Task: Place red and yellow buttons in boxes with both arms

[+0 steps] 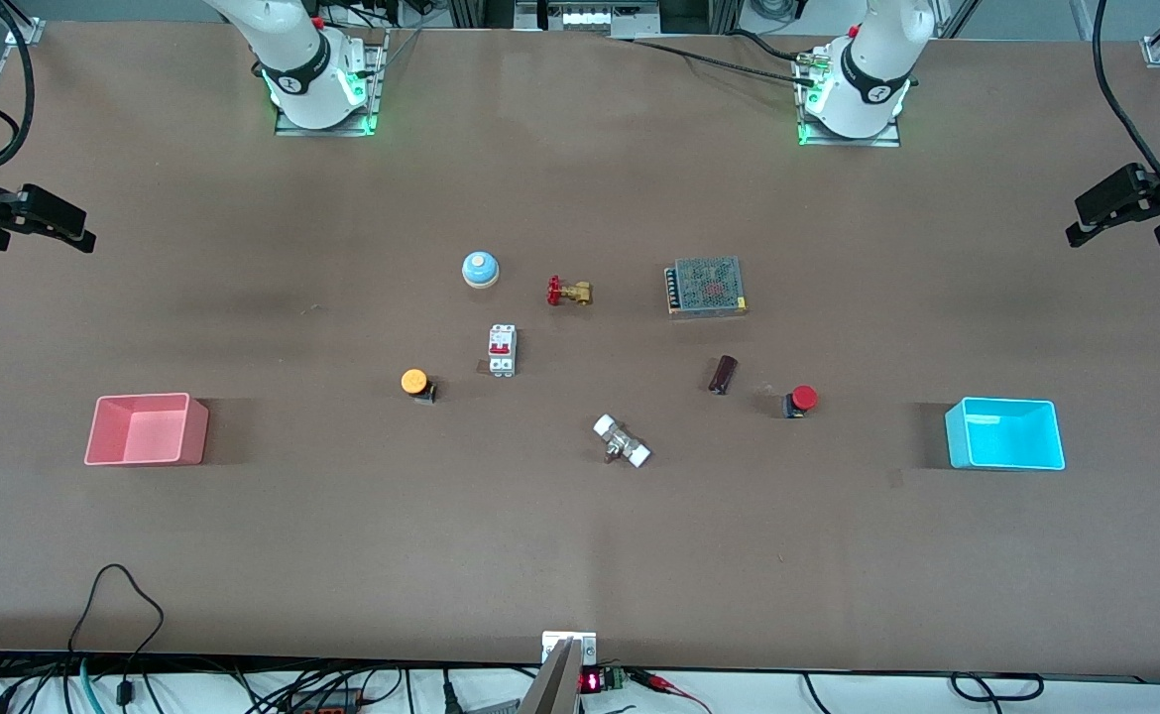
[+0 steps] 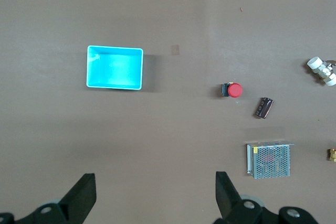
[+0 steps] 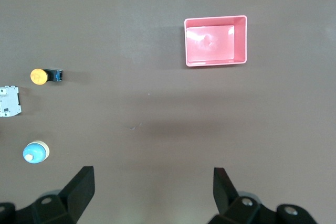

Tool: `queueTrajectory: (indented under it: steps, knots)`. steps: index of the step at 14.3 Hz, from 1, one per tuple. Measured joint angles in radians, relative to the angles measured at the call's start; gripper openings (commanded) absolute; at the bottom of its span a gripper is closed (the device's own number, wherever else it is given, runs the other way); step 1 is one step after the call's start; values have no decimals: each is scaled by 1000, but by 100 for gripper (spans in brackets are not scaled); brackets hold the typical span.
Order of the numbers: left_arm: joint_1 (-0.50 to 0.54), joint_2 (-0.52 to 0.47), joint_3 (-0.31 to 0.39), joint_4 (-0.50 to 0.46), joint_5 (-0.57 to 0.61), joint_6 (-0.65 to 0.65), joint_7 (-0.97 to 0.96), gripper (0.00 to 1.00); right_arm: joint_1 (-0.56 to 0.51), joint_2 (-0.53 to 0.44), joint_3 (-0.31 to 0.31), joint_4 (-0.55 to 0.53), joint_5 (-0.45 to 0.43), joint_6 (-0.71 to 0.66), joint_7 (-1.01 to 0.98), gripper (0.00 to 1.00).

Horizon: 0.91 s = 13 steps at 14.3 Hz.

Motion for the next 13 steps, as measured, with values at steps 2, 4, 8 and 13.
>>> queueTrajectory:
  steps: [2, 4, 8, 13]
  knots:
    - [0, 0, 0, 0, 0, 0, 2, 100, 0, -1, 0, 0, 0, -13, 0, 100]
    - [0, 0, 0, 0, 0, -2, 3, 100, 0, -2, 0, 0, 0, -16, 0, 100]
    - [0, 0, 0, 0, 0, -5, 11, 100, 2, 5, 4, -12, 0, -18, 0, 100]
    - [0, 0, 0, -2, 0, -5, 14, 100, 13, 66, 8, -22, 2, 25, 1, 100]
